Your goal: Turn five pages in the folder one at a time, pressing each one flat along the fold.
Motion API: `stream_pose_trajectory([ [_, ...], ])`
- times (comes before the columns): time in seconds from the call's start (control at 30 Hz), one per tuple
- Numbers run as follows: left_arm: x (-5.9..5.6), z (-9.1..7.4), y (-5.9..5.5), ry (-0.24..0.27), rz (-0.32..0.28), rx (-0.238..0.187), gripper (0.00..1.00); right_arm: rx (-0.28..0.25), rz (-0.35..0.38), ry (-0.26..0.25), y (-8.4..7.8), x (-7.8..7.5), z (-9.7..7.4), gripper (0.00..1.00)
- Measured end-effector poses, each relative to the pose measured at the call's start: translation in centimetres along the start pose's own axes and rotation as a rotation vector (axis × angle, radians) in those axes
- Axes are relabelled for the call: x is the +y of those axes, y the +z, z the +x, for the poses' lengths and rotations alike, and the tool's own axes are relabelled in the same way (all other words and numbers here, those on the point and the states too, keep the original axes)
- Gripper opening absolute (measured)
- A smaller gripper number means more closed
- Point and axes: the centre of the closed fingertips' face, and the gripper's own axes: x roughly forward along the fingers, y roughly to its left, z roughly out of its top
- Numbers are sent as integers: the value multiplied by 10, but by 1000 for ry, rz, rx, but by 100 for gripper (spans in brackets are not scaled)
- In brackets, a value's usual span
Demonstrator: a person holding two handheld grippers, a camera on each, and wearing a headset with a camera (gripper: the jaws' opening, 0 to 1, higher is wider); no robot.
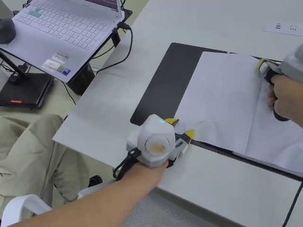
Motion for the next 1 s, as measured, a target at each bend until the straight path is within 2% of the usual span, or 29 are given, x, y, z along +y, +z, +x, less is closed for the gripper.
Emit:
stream_pose_trajectory([
  [0.23,-1,2,0,0,-2,-1,26,-6,-7,38,-7,5,-12,0],
  [0.37,-1,2,1,0,-2,-2,26,-1,-2,51,-16,12,-32,0],
  [0.43,-1,2,1,1,-5,-2,26,-3,2,57,-15,8,-32,0],
  [0.6,-2,2,1,1,-7,-5,26,8,-8,75,-25,30,-65,0],
  [0.7,-2,2,1,1,-12,-8,26,14,-10,86,-30,36,-79,0],
  [0.77,-2,2,0,2,-15,-8,26,16,-8,87,-32,39,-85,0],
  [0.9,-2,3,0,2,-13,-8,26,16,2,81,-34,34,-83,0],
  [1.0,-1,3,0,2,-12,-11,26,20,11,79,-38,39,-95,0],
])
